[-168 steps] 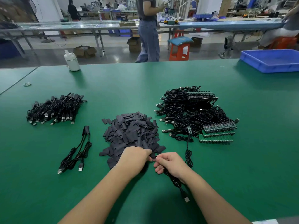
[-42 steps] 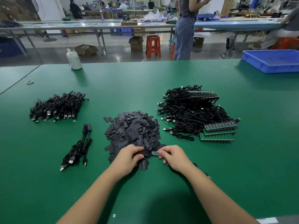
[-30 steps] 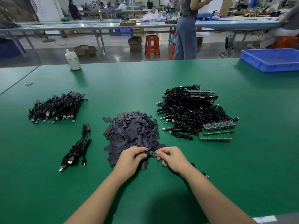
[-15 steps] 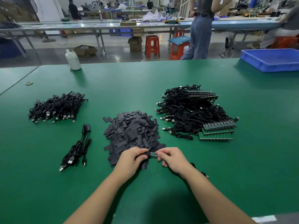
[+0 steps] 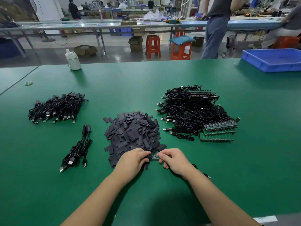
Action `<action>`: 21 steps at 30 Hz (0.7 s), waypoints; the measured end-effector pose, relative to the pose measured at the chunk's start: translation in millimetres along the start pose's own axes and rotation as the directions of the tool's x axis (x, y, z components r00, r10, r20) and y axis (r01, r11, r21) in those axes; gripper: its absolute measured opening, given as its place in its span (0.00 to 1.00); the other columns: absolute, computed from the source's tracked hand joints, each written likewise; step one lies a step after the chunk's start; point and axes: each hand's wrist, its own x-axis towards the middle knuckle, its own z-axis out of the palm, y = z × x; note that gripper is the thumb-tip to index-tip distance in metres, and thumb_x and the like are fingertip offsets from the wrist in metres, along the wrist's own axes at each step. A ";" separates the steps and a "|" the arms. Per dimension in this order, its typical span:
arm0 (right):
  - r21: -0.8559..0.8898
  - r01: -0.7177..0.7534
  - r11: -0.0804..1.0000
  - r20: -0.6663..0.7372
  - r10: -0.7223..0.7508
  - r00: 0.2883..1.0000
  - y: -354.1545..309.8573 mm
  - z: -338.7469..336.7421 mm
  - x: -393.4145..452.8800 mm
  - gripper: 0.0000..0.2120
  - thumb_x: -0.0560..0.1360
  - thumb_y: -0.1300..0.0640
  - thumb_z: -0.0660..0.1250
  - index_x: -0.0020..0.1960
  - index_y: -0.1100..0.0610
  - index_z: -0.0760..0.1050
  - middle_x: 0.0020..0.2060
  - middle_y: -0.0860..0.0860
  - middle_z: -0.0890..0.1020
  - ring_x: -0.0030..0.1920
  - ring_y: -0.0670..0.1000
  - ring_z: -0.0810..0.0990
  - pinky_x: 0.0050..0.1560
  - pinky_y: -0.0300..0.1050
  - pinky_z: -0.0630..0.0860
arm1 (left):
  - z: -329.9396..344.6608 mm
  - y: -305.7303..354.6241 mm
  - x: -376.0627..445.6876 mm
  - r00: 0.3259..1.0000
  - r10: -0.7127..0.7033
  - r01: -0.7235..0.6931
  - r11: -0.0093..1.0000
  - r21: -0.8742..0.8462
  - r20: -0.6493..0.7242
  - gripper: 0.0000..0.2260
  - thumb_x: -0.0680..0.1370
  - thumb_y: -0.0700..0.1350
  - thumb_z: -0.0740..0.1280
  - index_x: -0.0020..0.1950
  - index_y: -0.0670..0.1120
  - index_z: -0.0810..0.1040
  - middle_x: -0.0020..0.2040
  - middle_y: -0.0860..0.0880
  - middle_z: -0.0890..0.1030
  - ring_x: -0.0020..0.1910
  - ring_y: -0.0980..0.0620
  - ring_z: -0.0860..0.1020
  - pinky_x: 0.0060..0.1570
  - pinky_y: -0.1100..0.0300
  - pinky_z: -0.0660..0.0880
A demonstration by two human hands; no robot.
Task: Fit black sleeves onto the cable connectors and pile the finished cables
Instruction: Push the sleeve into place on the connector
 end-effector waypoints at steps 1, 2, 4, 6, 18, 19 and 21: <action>-0.001 0.000 1.000 0.001 0.000 1.000 -0.3 -0.2 -0.1 0.10 0.81 0.58 0.65 0.45 0.48 0.81 0.34 0.47 0.83 0.30 0.43 0.76 0.36 0.38 0.76 | -0.1 0.8 0.6 1.000 0.008 -0.008 1.000 0.005 0.000 0.14 0.81 0.49 0.65 0.66 0.51 0.78 0.56 0.53 0.81 0.55 0.52 0.78 0.56 0.58 0.74; 0.001 0.001 1.000 0.002 -0.001 1.000 -0.6 -0.2 0.0 0.10 0.81 0.58 0.65 0.45 0.48 0.81 0.34 0.47 0.83 0.30 0.43 0.76 0.36 0.38 0.76 | -0.2 2.0 1.1 1.000 0.011 -0.011 1.000 0.003 -0.002 0.15 0.81 0.49 0.65 0.66 0.51 0.78 0.55 0.53 0.81 0.55 0.51 0.79 0.56 0.58 0.74; 0.018 0.004 1.000 0.003 -0.004 1.000 -1.0 -0.1 0.1 0.10 0.81 0.58 0.65 0.45 0.48 0.81 0.34 0.47 0.83 0.30 0.43 0.76 0.35 0.38 0.76 | -0.7 4.5 1.7 1.000 0.005 -0.005 1.000 -0.004 -0.003 0.15 0.81 0.50 0.65 0.66 0.51 0.78 0.54 0.51 0.82 0.54 0.50 0.79 0.55 0.56 0.74; 0.029 0.005 1.000 0.004 -0.005 1.000 -1.5 -1.1 0.2 0.10 0.81 0.58 0.65 0.46 0.48 0.81 0.33 0.47 0.83 0.29 0.43 0.76 0.35 0.38 0.76 | -1.1 6.3 2.1 1.000 0.002 -0.002 1.000 -0.005 -0.010 0.14 0.81 0.50 0.65 0.66 0.51 0.79 0.53 0.51 0.82 0.54 0.49 0.79 0.55 0.55 0.74; 0.077 0.008 0.997 0.022 -0.009 1.000 -3.8 -0.8 -1.7 0.09 0.82 0.58 0.65 0.46 0.51 0.82 0.34 0.48 0.83 0.30 0.43 0.77 0.35 0.38 0.76 | 0.4 10.2 3.5 0.997 -0.034 0.025 0.991 -0.131 -0.068 0.13 0.79 0.48 0.69 0.62 0.50 0.81 0.46 0.52 0.80 0.48 0.52 0.78 0.51 0.62 0.71; 0.063 0.008 0.998 0.031 -0.010 0.999 -4.6 0.5 -1.4 0.09 0.82 0.58 0.65 0.46 0.51 0.81 0.34 0.47 0.83 0.30 0.43 0.77 0.35 0.38 0.76 | 1.0 10.9 3.7 0.999 -0.019 0.013 0.992 -0.128 -0.046 0.13 0.78 0.48 0.69 0.62 0.50 0.81 0.46 0.52 0.81 0.48 0.52 0.78 0.52 0.61 0.72; 0.039 0.010 0.999 0.043 -0.012 0.999 -5.8 3.3 -0.6 0.09 0.82 0.59 0.64 0.46 0.52 0.81 0.34 0.47 0.83 0.29 0.43 0.77 0.35 0.38 0.76 | 1.7 11.8 3.6 1.000 0.019 -0.020 0.995 -0.097 -0.012 0.12 0.79 0.48 0.68 0.62 0.51 0.81 0.48 0.51 0.81 0.49 0.51 0.78 0.53 0.56 0.74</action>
